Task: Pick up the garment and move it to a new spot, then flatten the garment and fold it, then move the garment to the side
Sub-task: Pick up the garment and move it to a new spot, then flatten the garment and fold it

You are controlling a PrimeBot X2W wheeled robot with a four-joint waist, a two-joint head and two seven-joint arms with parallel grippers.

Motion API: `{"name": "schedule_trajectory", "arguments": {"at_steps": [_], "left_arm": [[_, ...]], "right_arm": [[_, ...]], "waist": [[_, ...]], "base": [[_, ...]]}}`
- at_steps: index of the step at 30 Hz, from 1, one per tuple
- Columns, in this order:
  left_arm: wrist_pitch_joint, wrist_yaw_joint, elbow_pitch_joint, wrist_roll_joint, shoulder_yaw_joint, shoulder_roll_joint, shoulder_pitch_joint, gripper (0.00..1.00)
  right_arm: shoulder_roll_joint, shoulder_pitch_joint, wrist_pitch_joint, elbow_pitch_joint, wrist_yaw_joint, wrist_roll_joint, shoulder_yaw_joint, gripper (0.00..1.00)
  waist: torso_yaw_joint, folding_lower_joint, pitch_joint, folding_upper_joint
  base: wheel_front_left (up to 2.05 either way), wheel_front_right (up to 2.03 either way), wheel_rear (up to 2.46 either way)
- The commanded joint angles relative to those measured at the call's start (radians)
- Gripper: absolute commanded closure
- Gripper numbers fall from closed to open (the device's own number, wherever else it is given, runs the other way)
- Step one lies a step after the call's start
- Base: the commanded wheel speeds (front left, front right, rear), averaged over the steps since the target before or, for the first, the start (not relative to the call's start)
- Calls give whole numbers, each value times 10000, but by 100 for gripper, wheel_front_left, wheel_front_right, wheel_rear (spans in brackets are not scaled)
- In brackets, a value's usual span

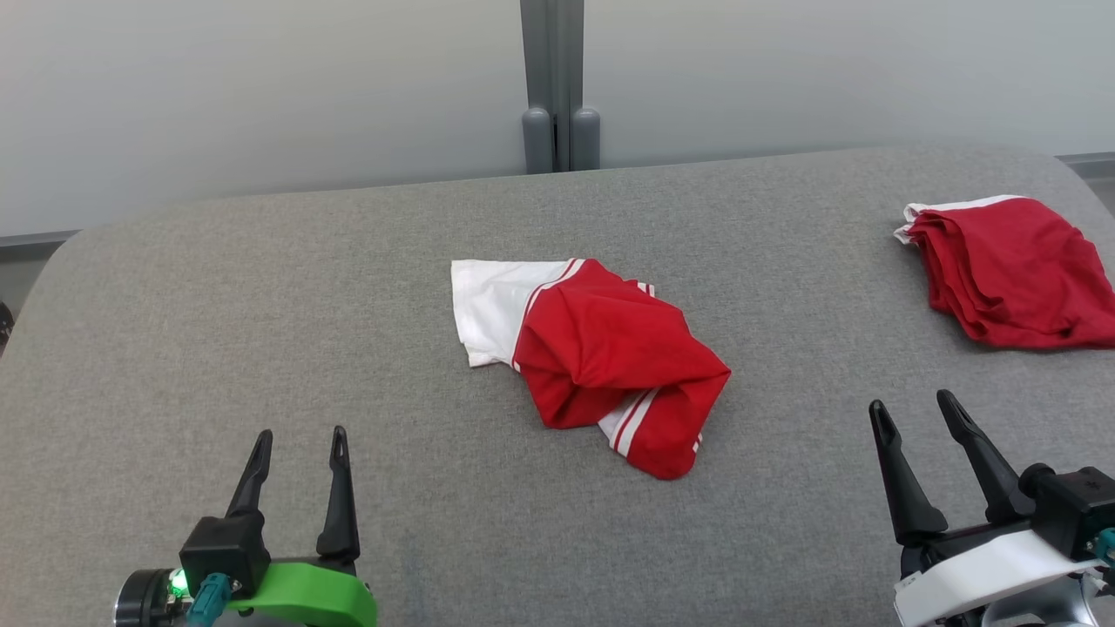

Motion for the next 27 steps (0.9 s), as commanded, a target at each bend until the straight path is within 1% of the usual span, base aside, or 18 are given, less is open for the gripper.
{"name": "schedule_trajectory", "arguments": {"at_steps": [1,18,22,27], "left_arm": [[12,-19,15,16,-20,83,112,0],[-47,32,-17,11,-126,135,-236,0],[-87,40,-128,141,-176,89,-508,0],[-154,41,-340,310,-325,-64,-1030,0]], "right_arm": [[-57,70,29,-37,0,1,-27,0],[-51,-37,36,-48,0,32,-72,0],[-158,-185,114,96,0,103,193,0],[-291,-532,91,589,0,328,871,0]], "waist": [[-7,0,-6,0],[64,0,204,0],[189,0,532,0],[476,0,1224,0]], "base": [[0,0,0],[0,0,0],[0,0,0],[0,0,0]]}}
